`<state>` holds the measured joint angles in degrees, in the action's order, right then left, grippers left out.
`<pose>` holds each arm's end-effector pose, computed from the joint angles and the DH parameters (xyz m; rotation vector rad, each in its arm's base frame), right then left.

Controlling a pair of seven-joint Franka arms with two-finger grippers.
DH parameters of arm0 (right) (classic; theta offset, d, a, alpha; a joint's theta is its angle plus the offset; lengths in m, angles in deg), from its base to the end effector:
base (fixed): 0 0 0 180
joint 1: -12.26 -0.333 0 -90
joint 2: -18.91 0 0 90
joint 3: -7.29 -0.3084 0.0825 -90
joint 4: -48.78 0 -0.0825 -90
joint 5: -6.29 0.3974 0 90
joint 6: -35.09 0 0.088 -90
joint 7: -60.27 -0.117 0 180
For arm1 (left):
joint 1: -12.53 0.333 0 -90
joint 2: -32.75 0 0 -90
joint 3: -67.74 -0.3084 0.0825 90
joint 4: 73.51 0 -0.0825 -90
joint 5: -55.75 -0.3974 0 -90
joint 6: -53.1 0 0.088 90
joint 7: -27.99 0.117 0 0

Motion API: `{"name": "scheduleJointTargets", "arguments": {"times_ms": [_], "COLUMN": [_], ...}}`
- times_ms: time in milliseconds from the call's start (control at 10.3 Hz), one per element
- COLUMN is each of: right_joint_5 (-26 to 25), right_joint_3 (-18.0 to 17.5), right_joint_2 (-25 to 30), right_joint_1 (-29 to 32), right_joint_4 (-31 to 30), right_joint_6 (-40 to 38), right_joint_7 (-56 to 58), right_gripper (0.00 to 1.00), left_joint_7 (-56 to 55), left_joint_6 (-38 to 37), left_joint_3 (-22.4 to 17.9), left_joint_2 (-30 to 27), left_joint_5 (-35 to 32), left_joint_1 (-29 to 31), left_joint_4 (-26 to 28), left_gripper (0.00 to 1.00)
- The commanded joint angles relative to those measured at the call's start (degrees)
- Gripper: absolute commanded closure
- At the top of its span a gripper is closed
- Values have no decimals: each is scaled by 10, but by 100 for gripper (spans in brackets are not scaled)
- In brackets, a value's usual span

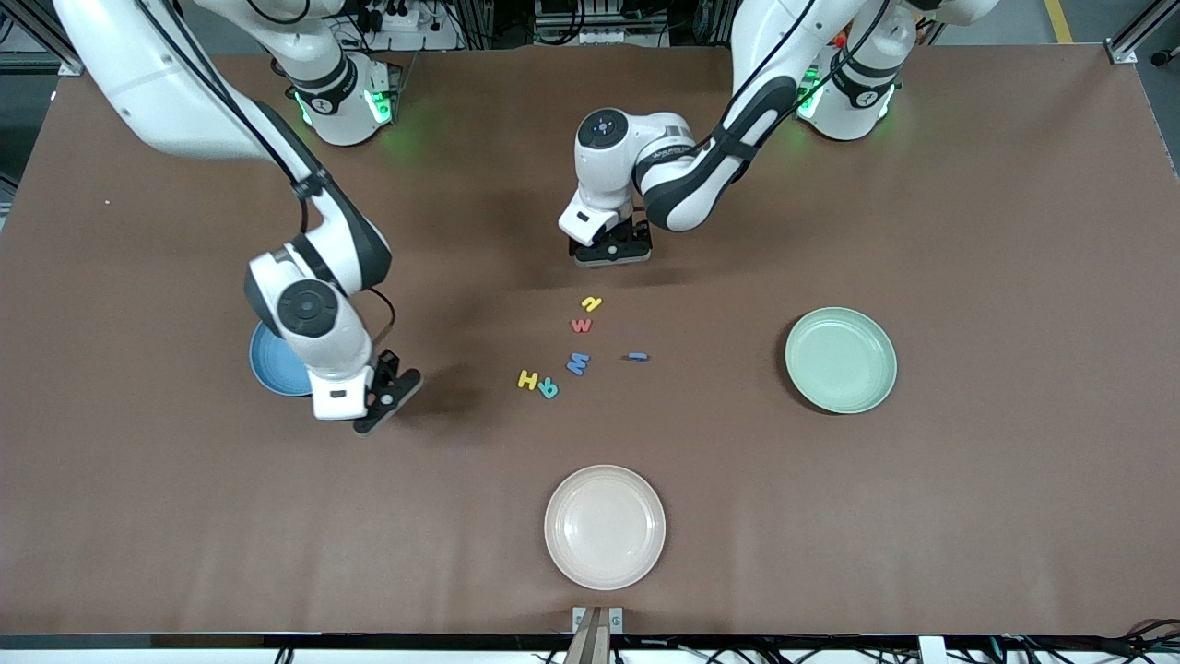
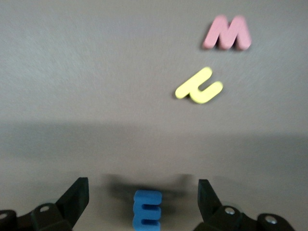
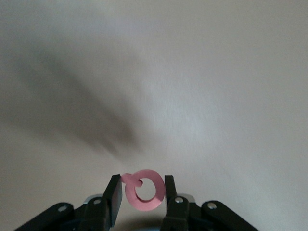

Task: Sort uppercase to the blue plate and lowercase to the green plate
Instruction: 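Lower the Q onto the blue plate while the left gripper lifts E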

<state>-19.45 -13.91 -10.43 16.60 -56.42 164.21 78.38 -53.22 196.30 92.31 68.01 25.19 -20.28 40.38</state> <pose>0.6257 0.1618 0.2369 2.7059 1.2495 -0.0637 0.3240 -0.5125 0.1449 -3.1084 -0.0755 -0.0938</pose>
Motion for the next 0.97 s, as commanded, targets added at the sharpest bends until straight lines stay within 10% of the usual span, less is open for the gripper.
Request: {"name": "scheduleJointTargets", "arguments": {"times_ms": [0, 581, 678, 872], "right_joint_5": [61, 177, 188, 191], "right_joint_3": [-4, 122, 126, 129], "right_joint_2": [68, 141, 142, 141], "right_joint_1": [28, 37, 39, 38], "right_joint_4": [-39, -251, -253, -258], "right_joint_6": [-75, 140, 142, 153], "right_joint_7": [31, 31, 32, 34], "right_gripper": [71, 75, 75, 56], "left_joint_7": [13, 13, 11, 6], "left_joint_6": [7, 6, 6, 6], "left_joint_3": [3, 15, 15, 15], "left_joint_2": [9, 2, 2, 2], "left_joint_5": [-15, -15, -14, -13], "left_joint_1": [0, 6, 6, 6], "left_joint_4": [-4, -4, -4, -3], "left_gripper": [0, 0, 15, 85]}}
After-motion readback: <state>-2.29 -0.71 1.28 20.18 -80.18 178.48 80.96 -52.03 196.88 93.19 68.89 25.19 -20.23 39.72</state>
